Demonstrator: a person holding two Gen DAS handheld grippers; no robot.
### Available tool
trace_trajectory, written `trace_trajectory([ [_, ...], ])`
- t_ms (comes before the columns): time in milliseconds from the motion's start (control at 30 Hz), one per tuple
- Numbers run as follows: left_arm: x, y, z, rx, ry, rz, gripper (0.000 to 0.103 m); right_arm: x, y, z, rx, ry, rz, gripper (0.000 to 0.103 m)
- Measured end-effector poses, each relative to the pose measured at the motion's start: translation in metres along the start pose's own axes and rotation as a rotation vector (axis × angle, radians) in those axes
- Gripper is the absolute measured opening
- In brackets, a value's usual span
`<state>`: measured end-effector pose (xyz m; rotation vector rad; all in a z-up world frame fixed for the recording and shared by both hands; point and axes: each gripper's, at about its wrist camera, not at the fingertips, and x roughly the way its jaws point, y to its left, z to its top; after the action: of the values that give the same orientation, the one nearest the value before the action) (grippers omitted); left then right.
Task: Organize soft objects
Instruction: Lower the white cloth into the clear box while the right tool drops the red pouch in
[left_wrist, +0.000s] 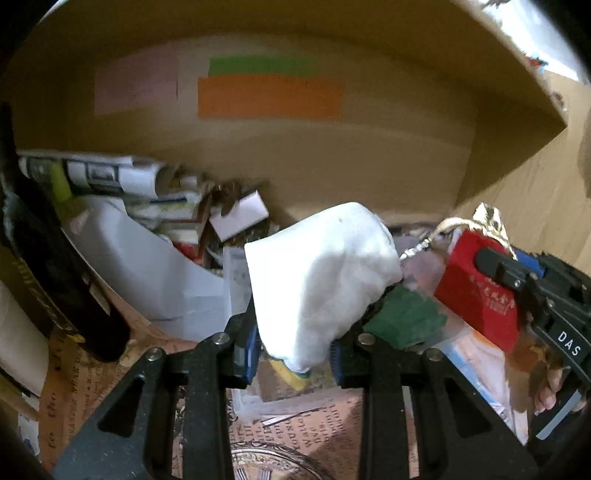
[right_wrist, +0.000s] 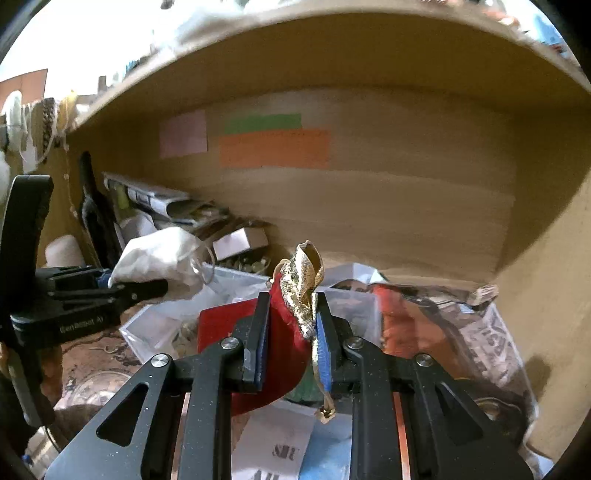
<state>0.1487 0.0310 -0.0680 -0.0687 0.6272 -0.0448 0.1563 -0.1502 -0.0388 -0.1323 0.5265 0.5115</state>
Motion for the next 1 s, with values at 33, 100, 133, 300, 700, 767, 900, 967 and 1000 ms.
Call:
trace_trajectory([
  [33,0.007,0.001,-0.001,0.003,0.019,0.0,0.029,0.007,0.001,0.0,-0.004,0.014,0.0,0.02],
  [100,0.017,0.002,-0.004,0.004,0.044,0.0,0.029,0.019,0.001,-0.002,-0.007,0.042,-0.001,0.02],
  [133,0.022,0.002,-0.005,0.004,0.056,-0.003,0.029,0.026,0.002,-0.003,-0.009,0.058,-0.002,0.02],
  [300,0.035,0.001,-0.009,0.008,0.085,-0.012,0.032,0.051,-0.002,-0.01,-0.004,0.111,-0.005,0.02],
  [700,0.04,-0.006,-0.014,0.043,0.118,-0.042,0.064,0.07,-0.006,-0.02,-0.022,0.2,-0.024,0.041],
  [767,0.034,-0.006,-0.014,0.045,0.117,-0.047,0.065,0.065,-0.007,-0.019,-0.019,0.198,-0.026,0.051],
  [900,0.017,-0.006,-0.013,0.049,0.086,-0.053,0.071,0.052,-0.005,-0.015,-0.02,0.162,-0.038,0.059],
  [967,0.007,-0.006,-0.011,0.052,0.059,-0.052,0.077,0.04,-0.005,-0.011,-0.017,0.138,-0.04,0.063],
  [1000,0.001,-0.006,-0.01,0.054,0.042,-0.051,0.081,0.033,-0.005,-0.008,-0.016,0.12,-0.042,0.065],
])
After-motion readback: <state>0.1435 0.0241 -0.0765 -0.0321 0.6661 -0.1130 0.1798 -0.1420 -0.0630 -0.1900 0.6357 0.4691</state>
